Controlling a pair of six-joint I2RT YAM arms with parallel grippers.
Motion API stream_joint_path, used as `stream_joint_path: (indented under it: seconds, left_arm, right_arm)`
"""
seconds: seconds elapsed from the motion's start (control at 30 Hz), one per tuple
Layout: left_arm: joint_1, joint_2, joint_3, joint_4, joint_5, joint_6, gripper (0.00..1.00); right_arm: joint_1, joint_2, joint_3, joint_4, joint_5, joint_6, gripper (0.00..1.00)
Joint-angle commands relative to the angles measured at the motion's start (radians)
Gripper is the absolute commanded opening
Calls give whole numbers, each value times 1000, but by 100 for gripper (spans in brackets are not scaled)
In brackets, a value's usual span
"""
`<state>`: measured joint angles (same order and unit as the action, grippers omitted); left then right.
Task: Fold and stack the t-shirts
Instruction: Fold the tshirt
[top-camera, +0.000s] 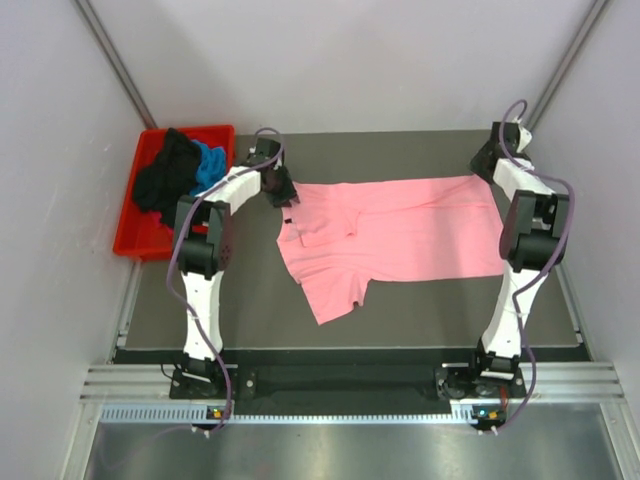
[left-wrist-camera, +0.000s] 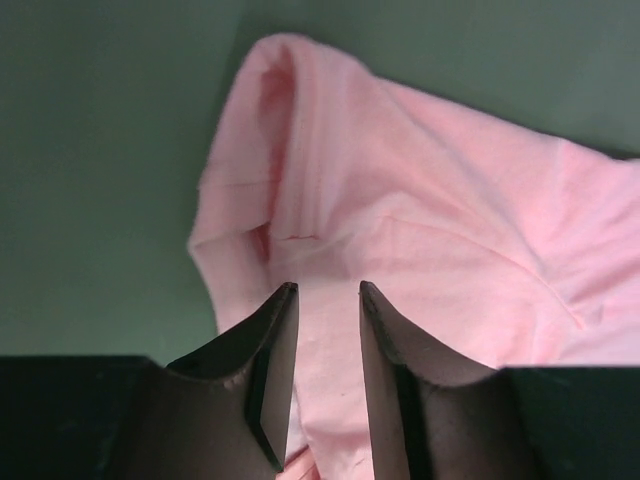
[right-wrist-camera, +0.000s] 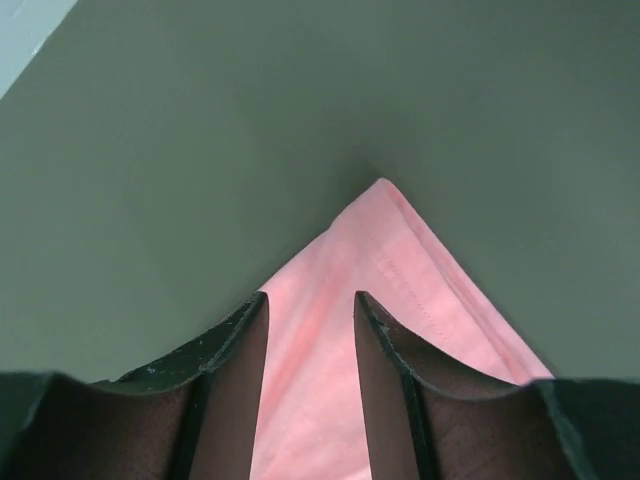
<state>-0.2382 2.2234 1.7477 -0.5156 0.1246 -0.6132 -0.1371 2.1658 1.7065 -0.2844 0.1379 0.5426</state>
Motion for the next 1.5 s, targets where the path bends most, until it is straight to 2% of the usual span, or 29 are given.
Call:
stream_joint_path:
  seconds: [0.0,0.17,0.4,0.6,0.83,1.33,1.47]
  left_arm:
    - [5,-45,1,141,104,23,36]
    - [20,16,44,222,182,23,37]
    - [27,104,122,210,190,23,38]
    - [27,108,99,221,170,29,38]
    - [28,133,108,216,136,40,38]
    - [28,156,121,223,121,32,38]
    - [27,153,118,227,118,30,38]
  right_arm:
    - [-7,35,77,-79,22,5,41]
    - [-27,-17,74,-211,61,32,34]
    - [-70,-179,-91,-260,92,134,35]
    - [-76,-153,-123,-275,55,198,34]
    - [-76,-136,-177,-216,112,220,35]
    - [-94,-126,-234,-82,91,257,32]
    - [-94,-100,-213,-91,88,263,33]
